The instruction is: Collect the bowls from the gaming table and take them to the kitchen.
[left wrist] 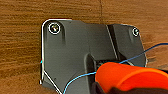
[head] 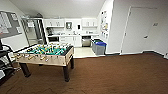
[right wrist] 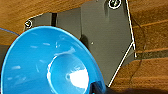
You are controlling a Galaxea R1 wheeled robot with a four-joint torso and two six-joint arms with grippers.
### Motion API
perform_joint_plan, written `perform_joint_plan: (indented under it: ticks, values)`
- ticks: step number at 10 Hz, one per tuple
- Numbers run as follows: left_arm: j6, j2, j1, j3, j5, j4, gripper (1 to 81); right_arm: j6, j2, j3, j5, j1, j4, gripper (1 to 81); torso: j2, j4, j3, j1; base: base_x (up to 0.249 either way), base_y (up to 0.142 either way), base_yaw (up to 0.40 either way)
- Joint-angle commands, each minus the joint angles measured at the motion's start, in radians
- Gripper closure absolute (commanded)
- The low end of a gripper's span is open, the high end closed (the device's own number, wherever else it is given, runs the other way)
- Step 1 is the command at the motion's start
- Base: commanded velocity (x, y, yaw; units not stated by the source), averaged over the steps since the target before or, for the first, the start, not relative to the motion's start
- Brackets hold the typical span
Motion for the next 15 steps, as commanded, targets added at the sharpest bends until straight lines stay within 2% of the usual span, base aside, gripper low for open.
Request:
perform_joint_plan:
  ticks: [1, 4, 10, 15]
  values:
    - [0.006, -0.015, -0.038, -0.005, 0.03, -0.005, 81.1, -0.001, 0.003, 0.012, -0.053, 0.04, -0.012, 81.1, 0.0, 0.0, 0.0, 0.0, 0.206, 0.0, 0.0]
    - [0.006, -0.013, -0.038, -0.005, 0.032, -0.005, 81.1, -0.001, 0.003, 0.012, -0.056, 0.044, -0.013, 81.1, 0.0, 0.0, 0.0, 0.0, 0.206, 0.0, 0.0]
    - [0.006, -0.012, -0.038, -0.005, 0.032, -0.005, 81.1, -0.003, 0.003, 0.009, -0.057, 0.042, -0.013, 81.1, 0.0, 0.0, 0.0, 0.0, 0.2, -0.066, 0.0]
    - [0.006, -0.012, -0.038, -0.005, 0.03, -0.005, 81.1, -0.003, 0.003, 0.004, -0.056, 0.04, -0.012, 81.1, 0.0, 0.0, 0.0, -0.001, 0.196, 0.0, 0.0]
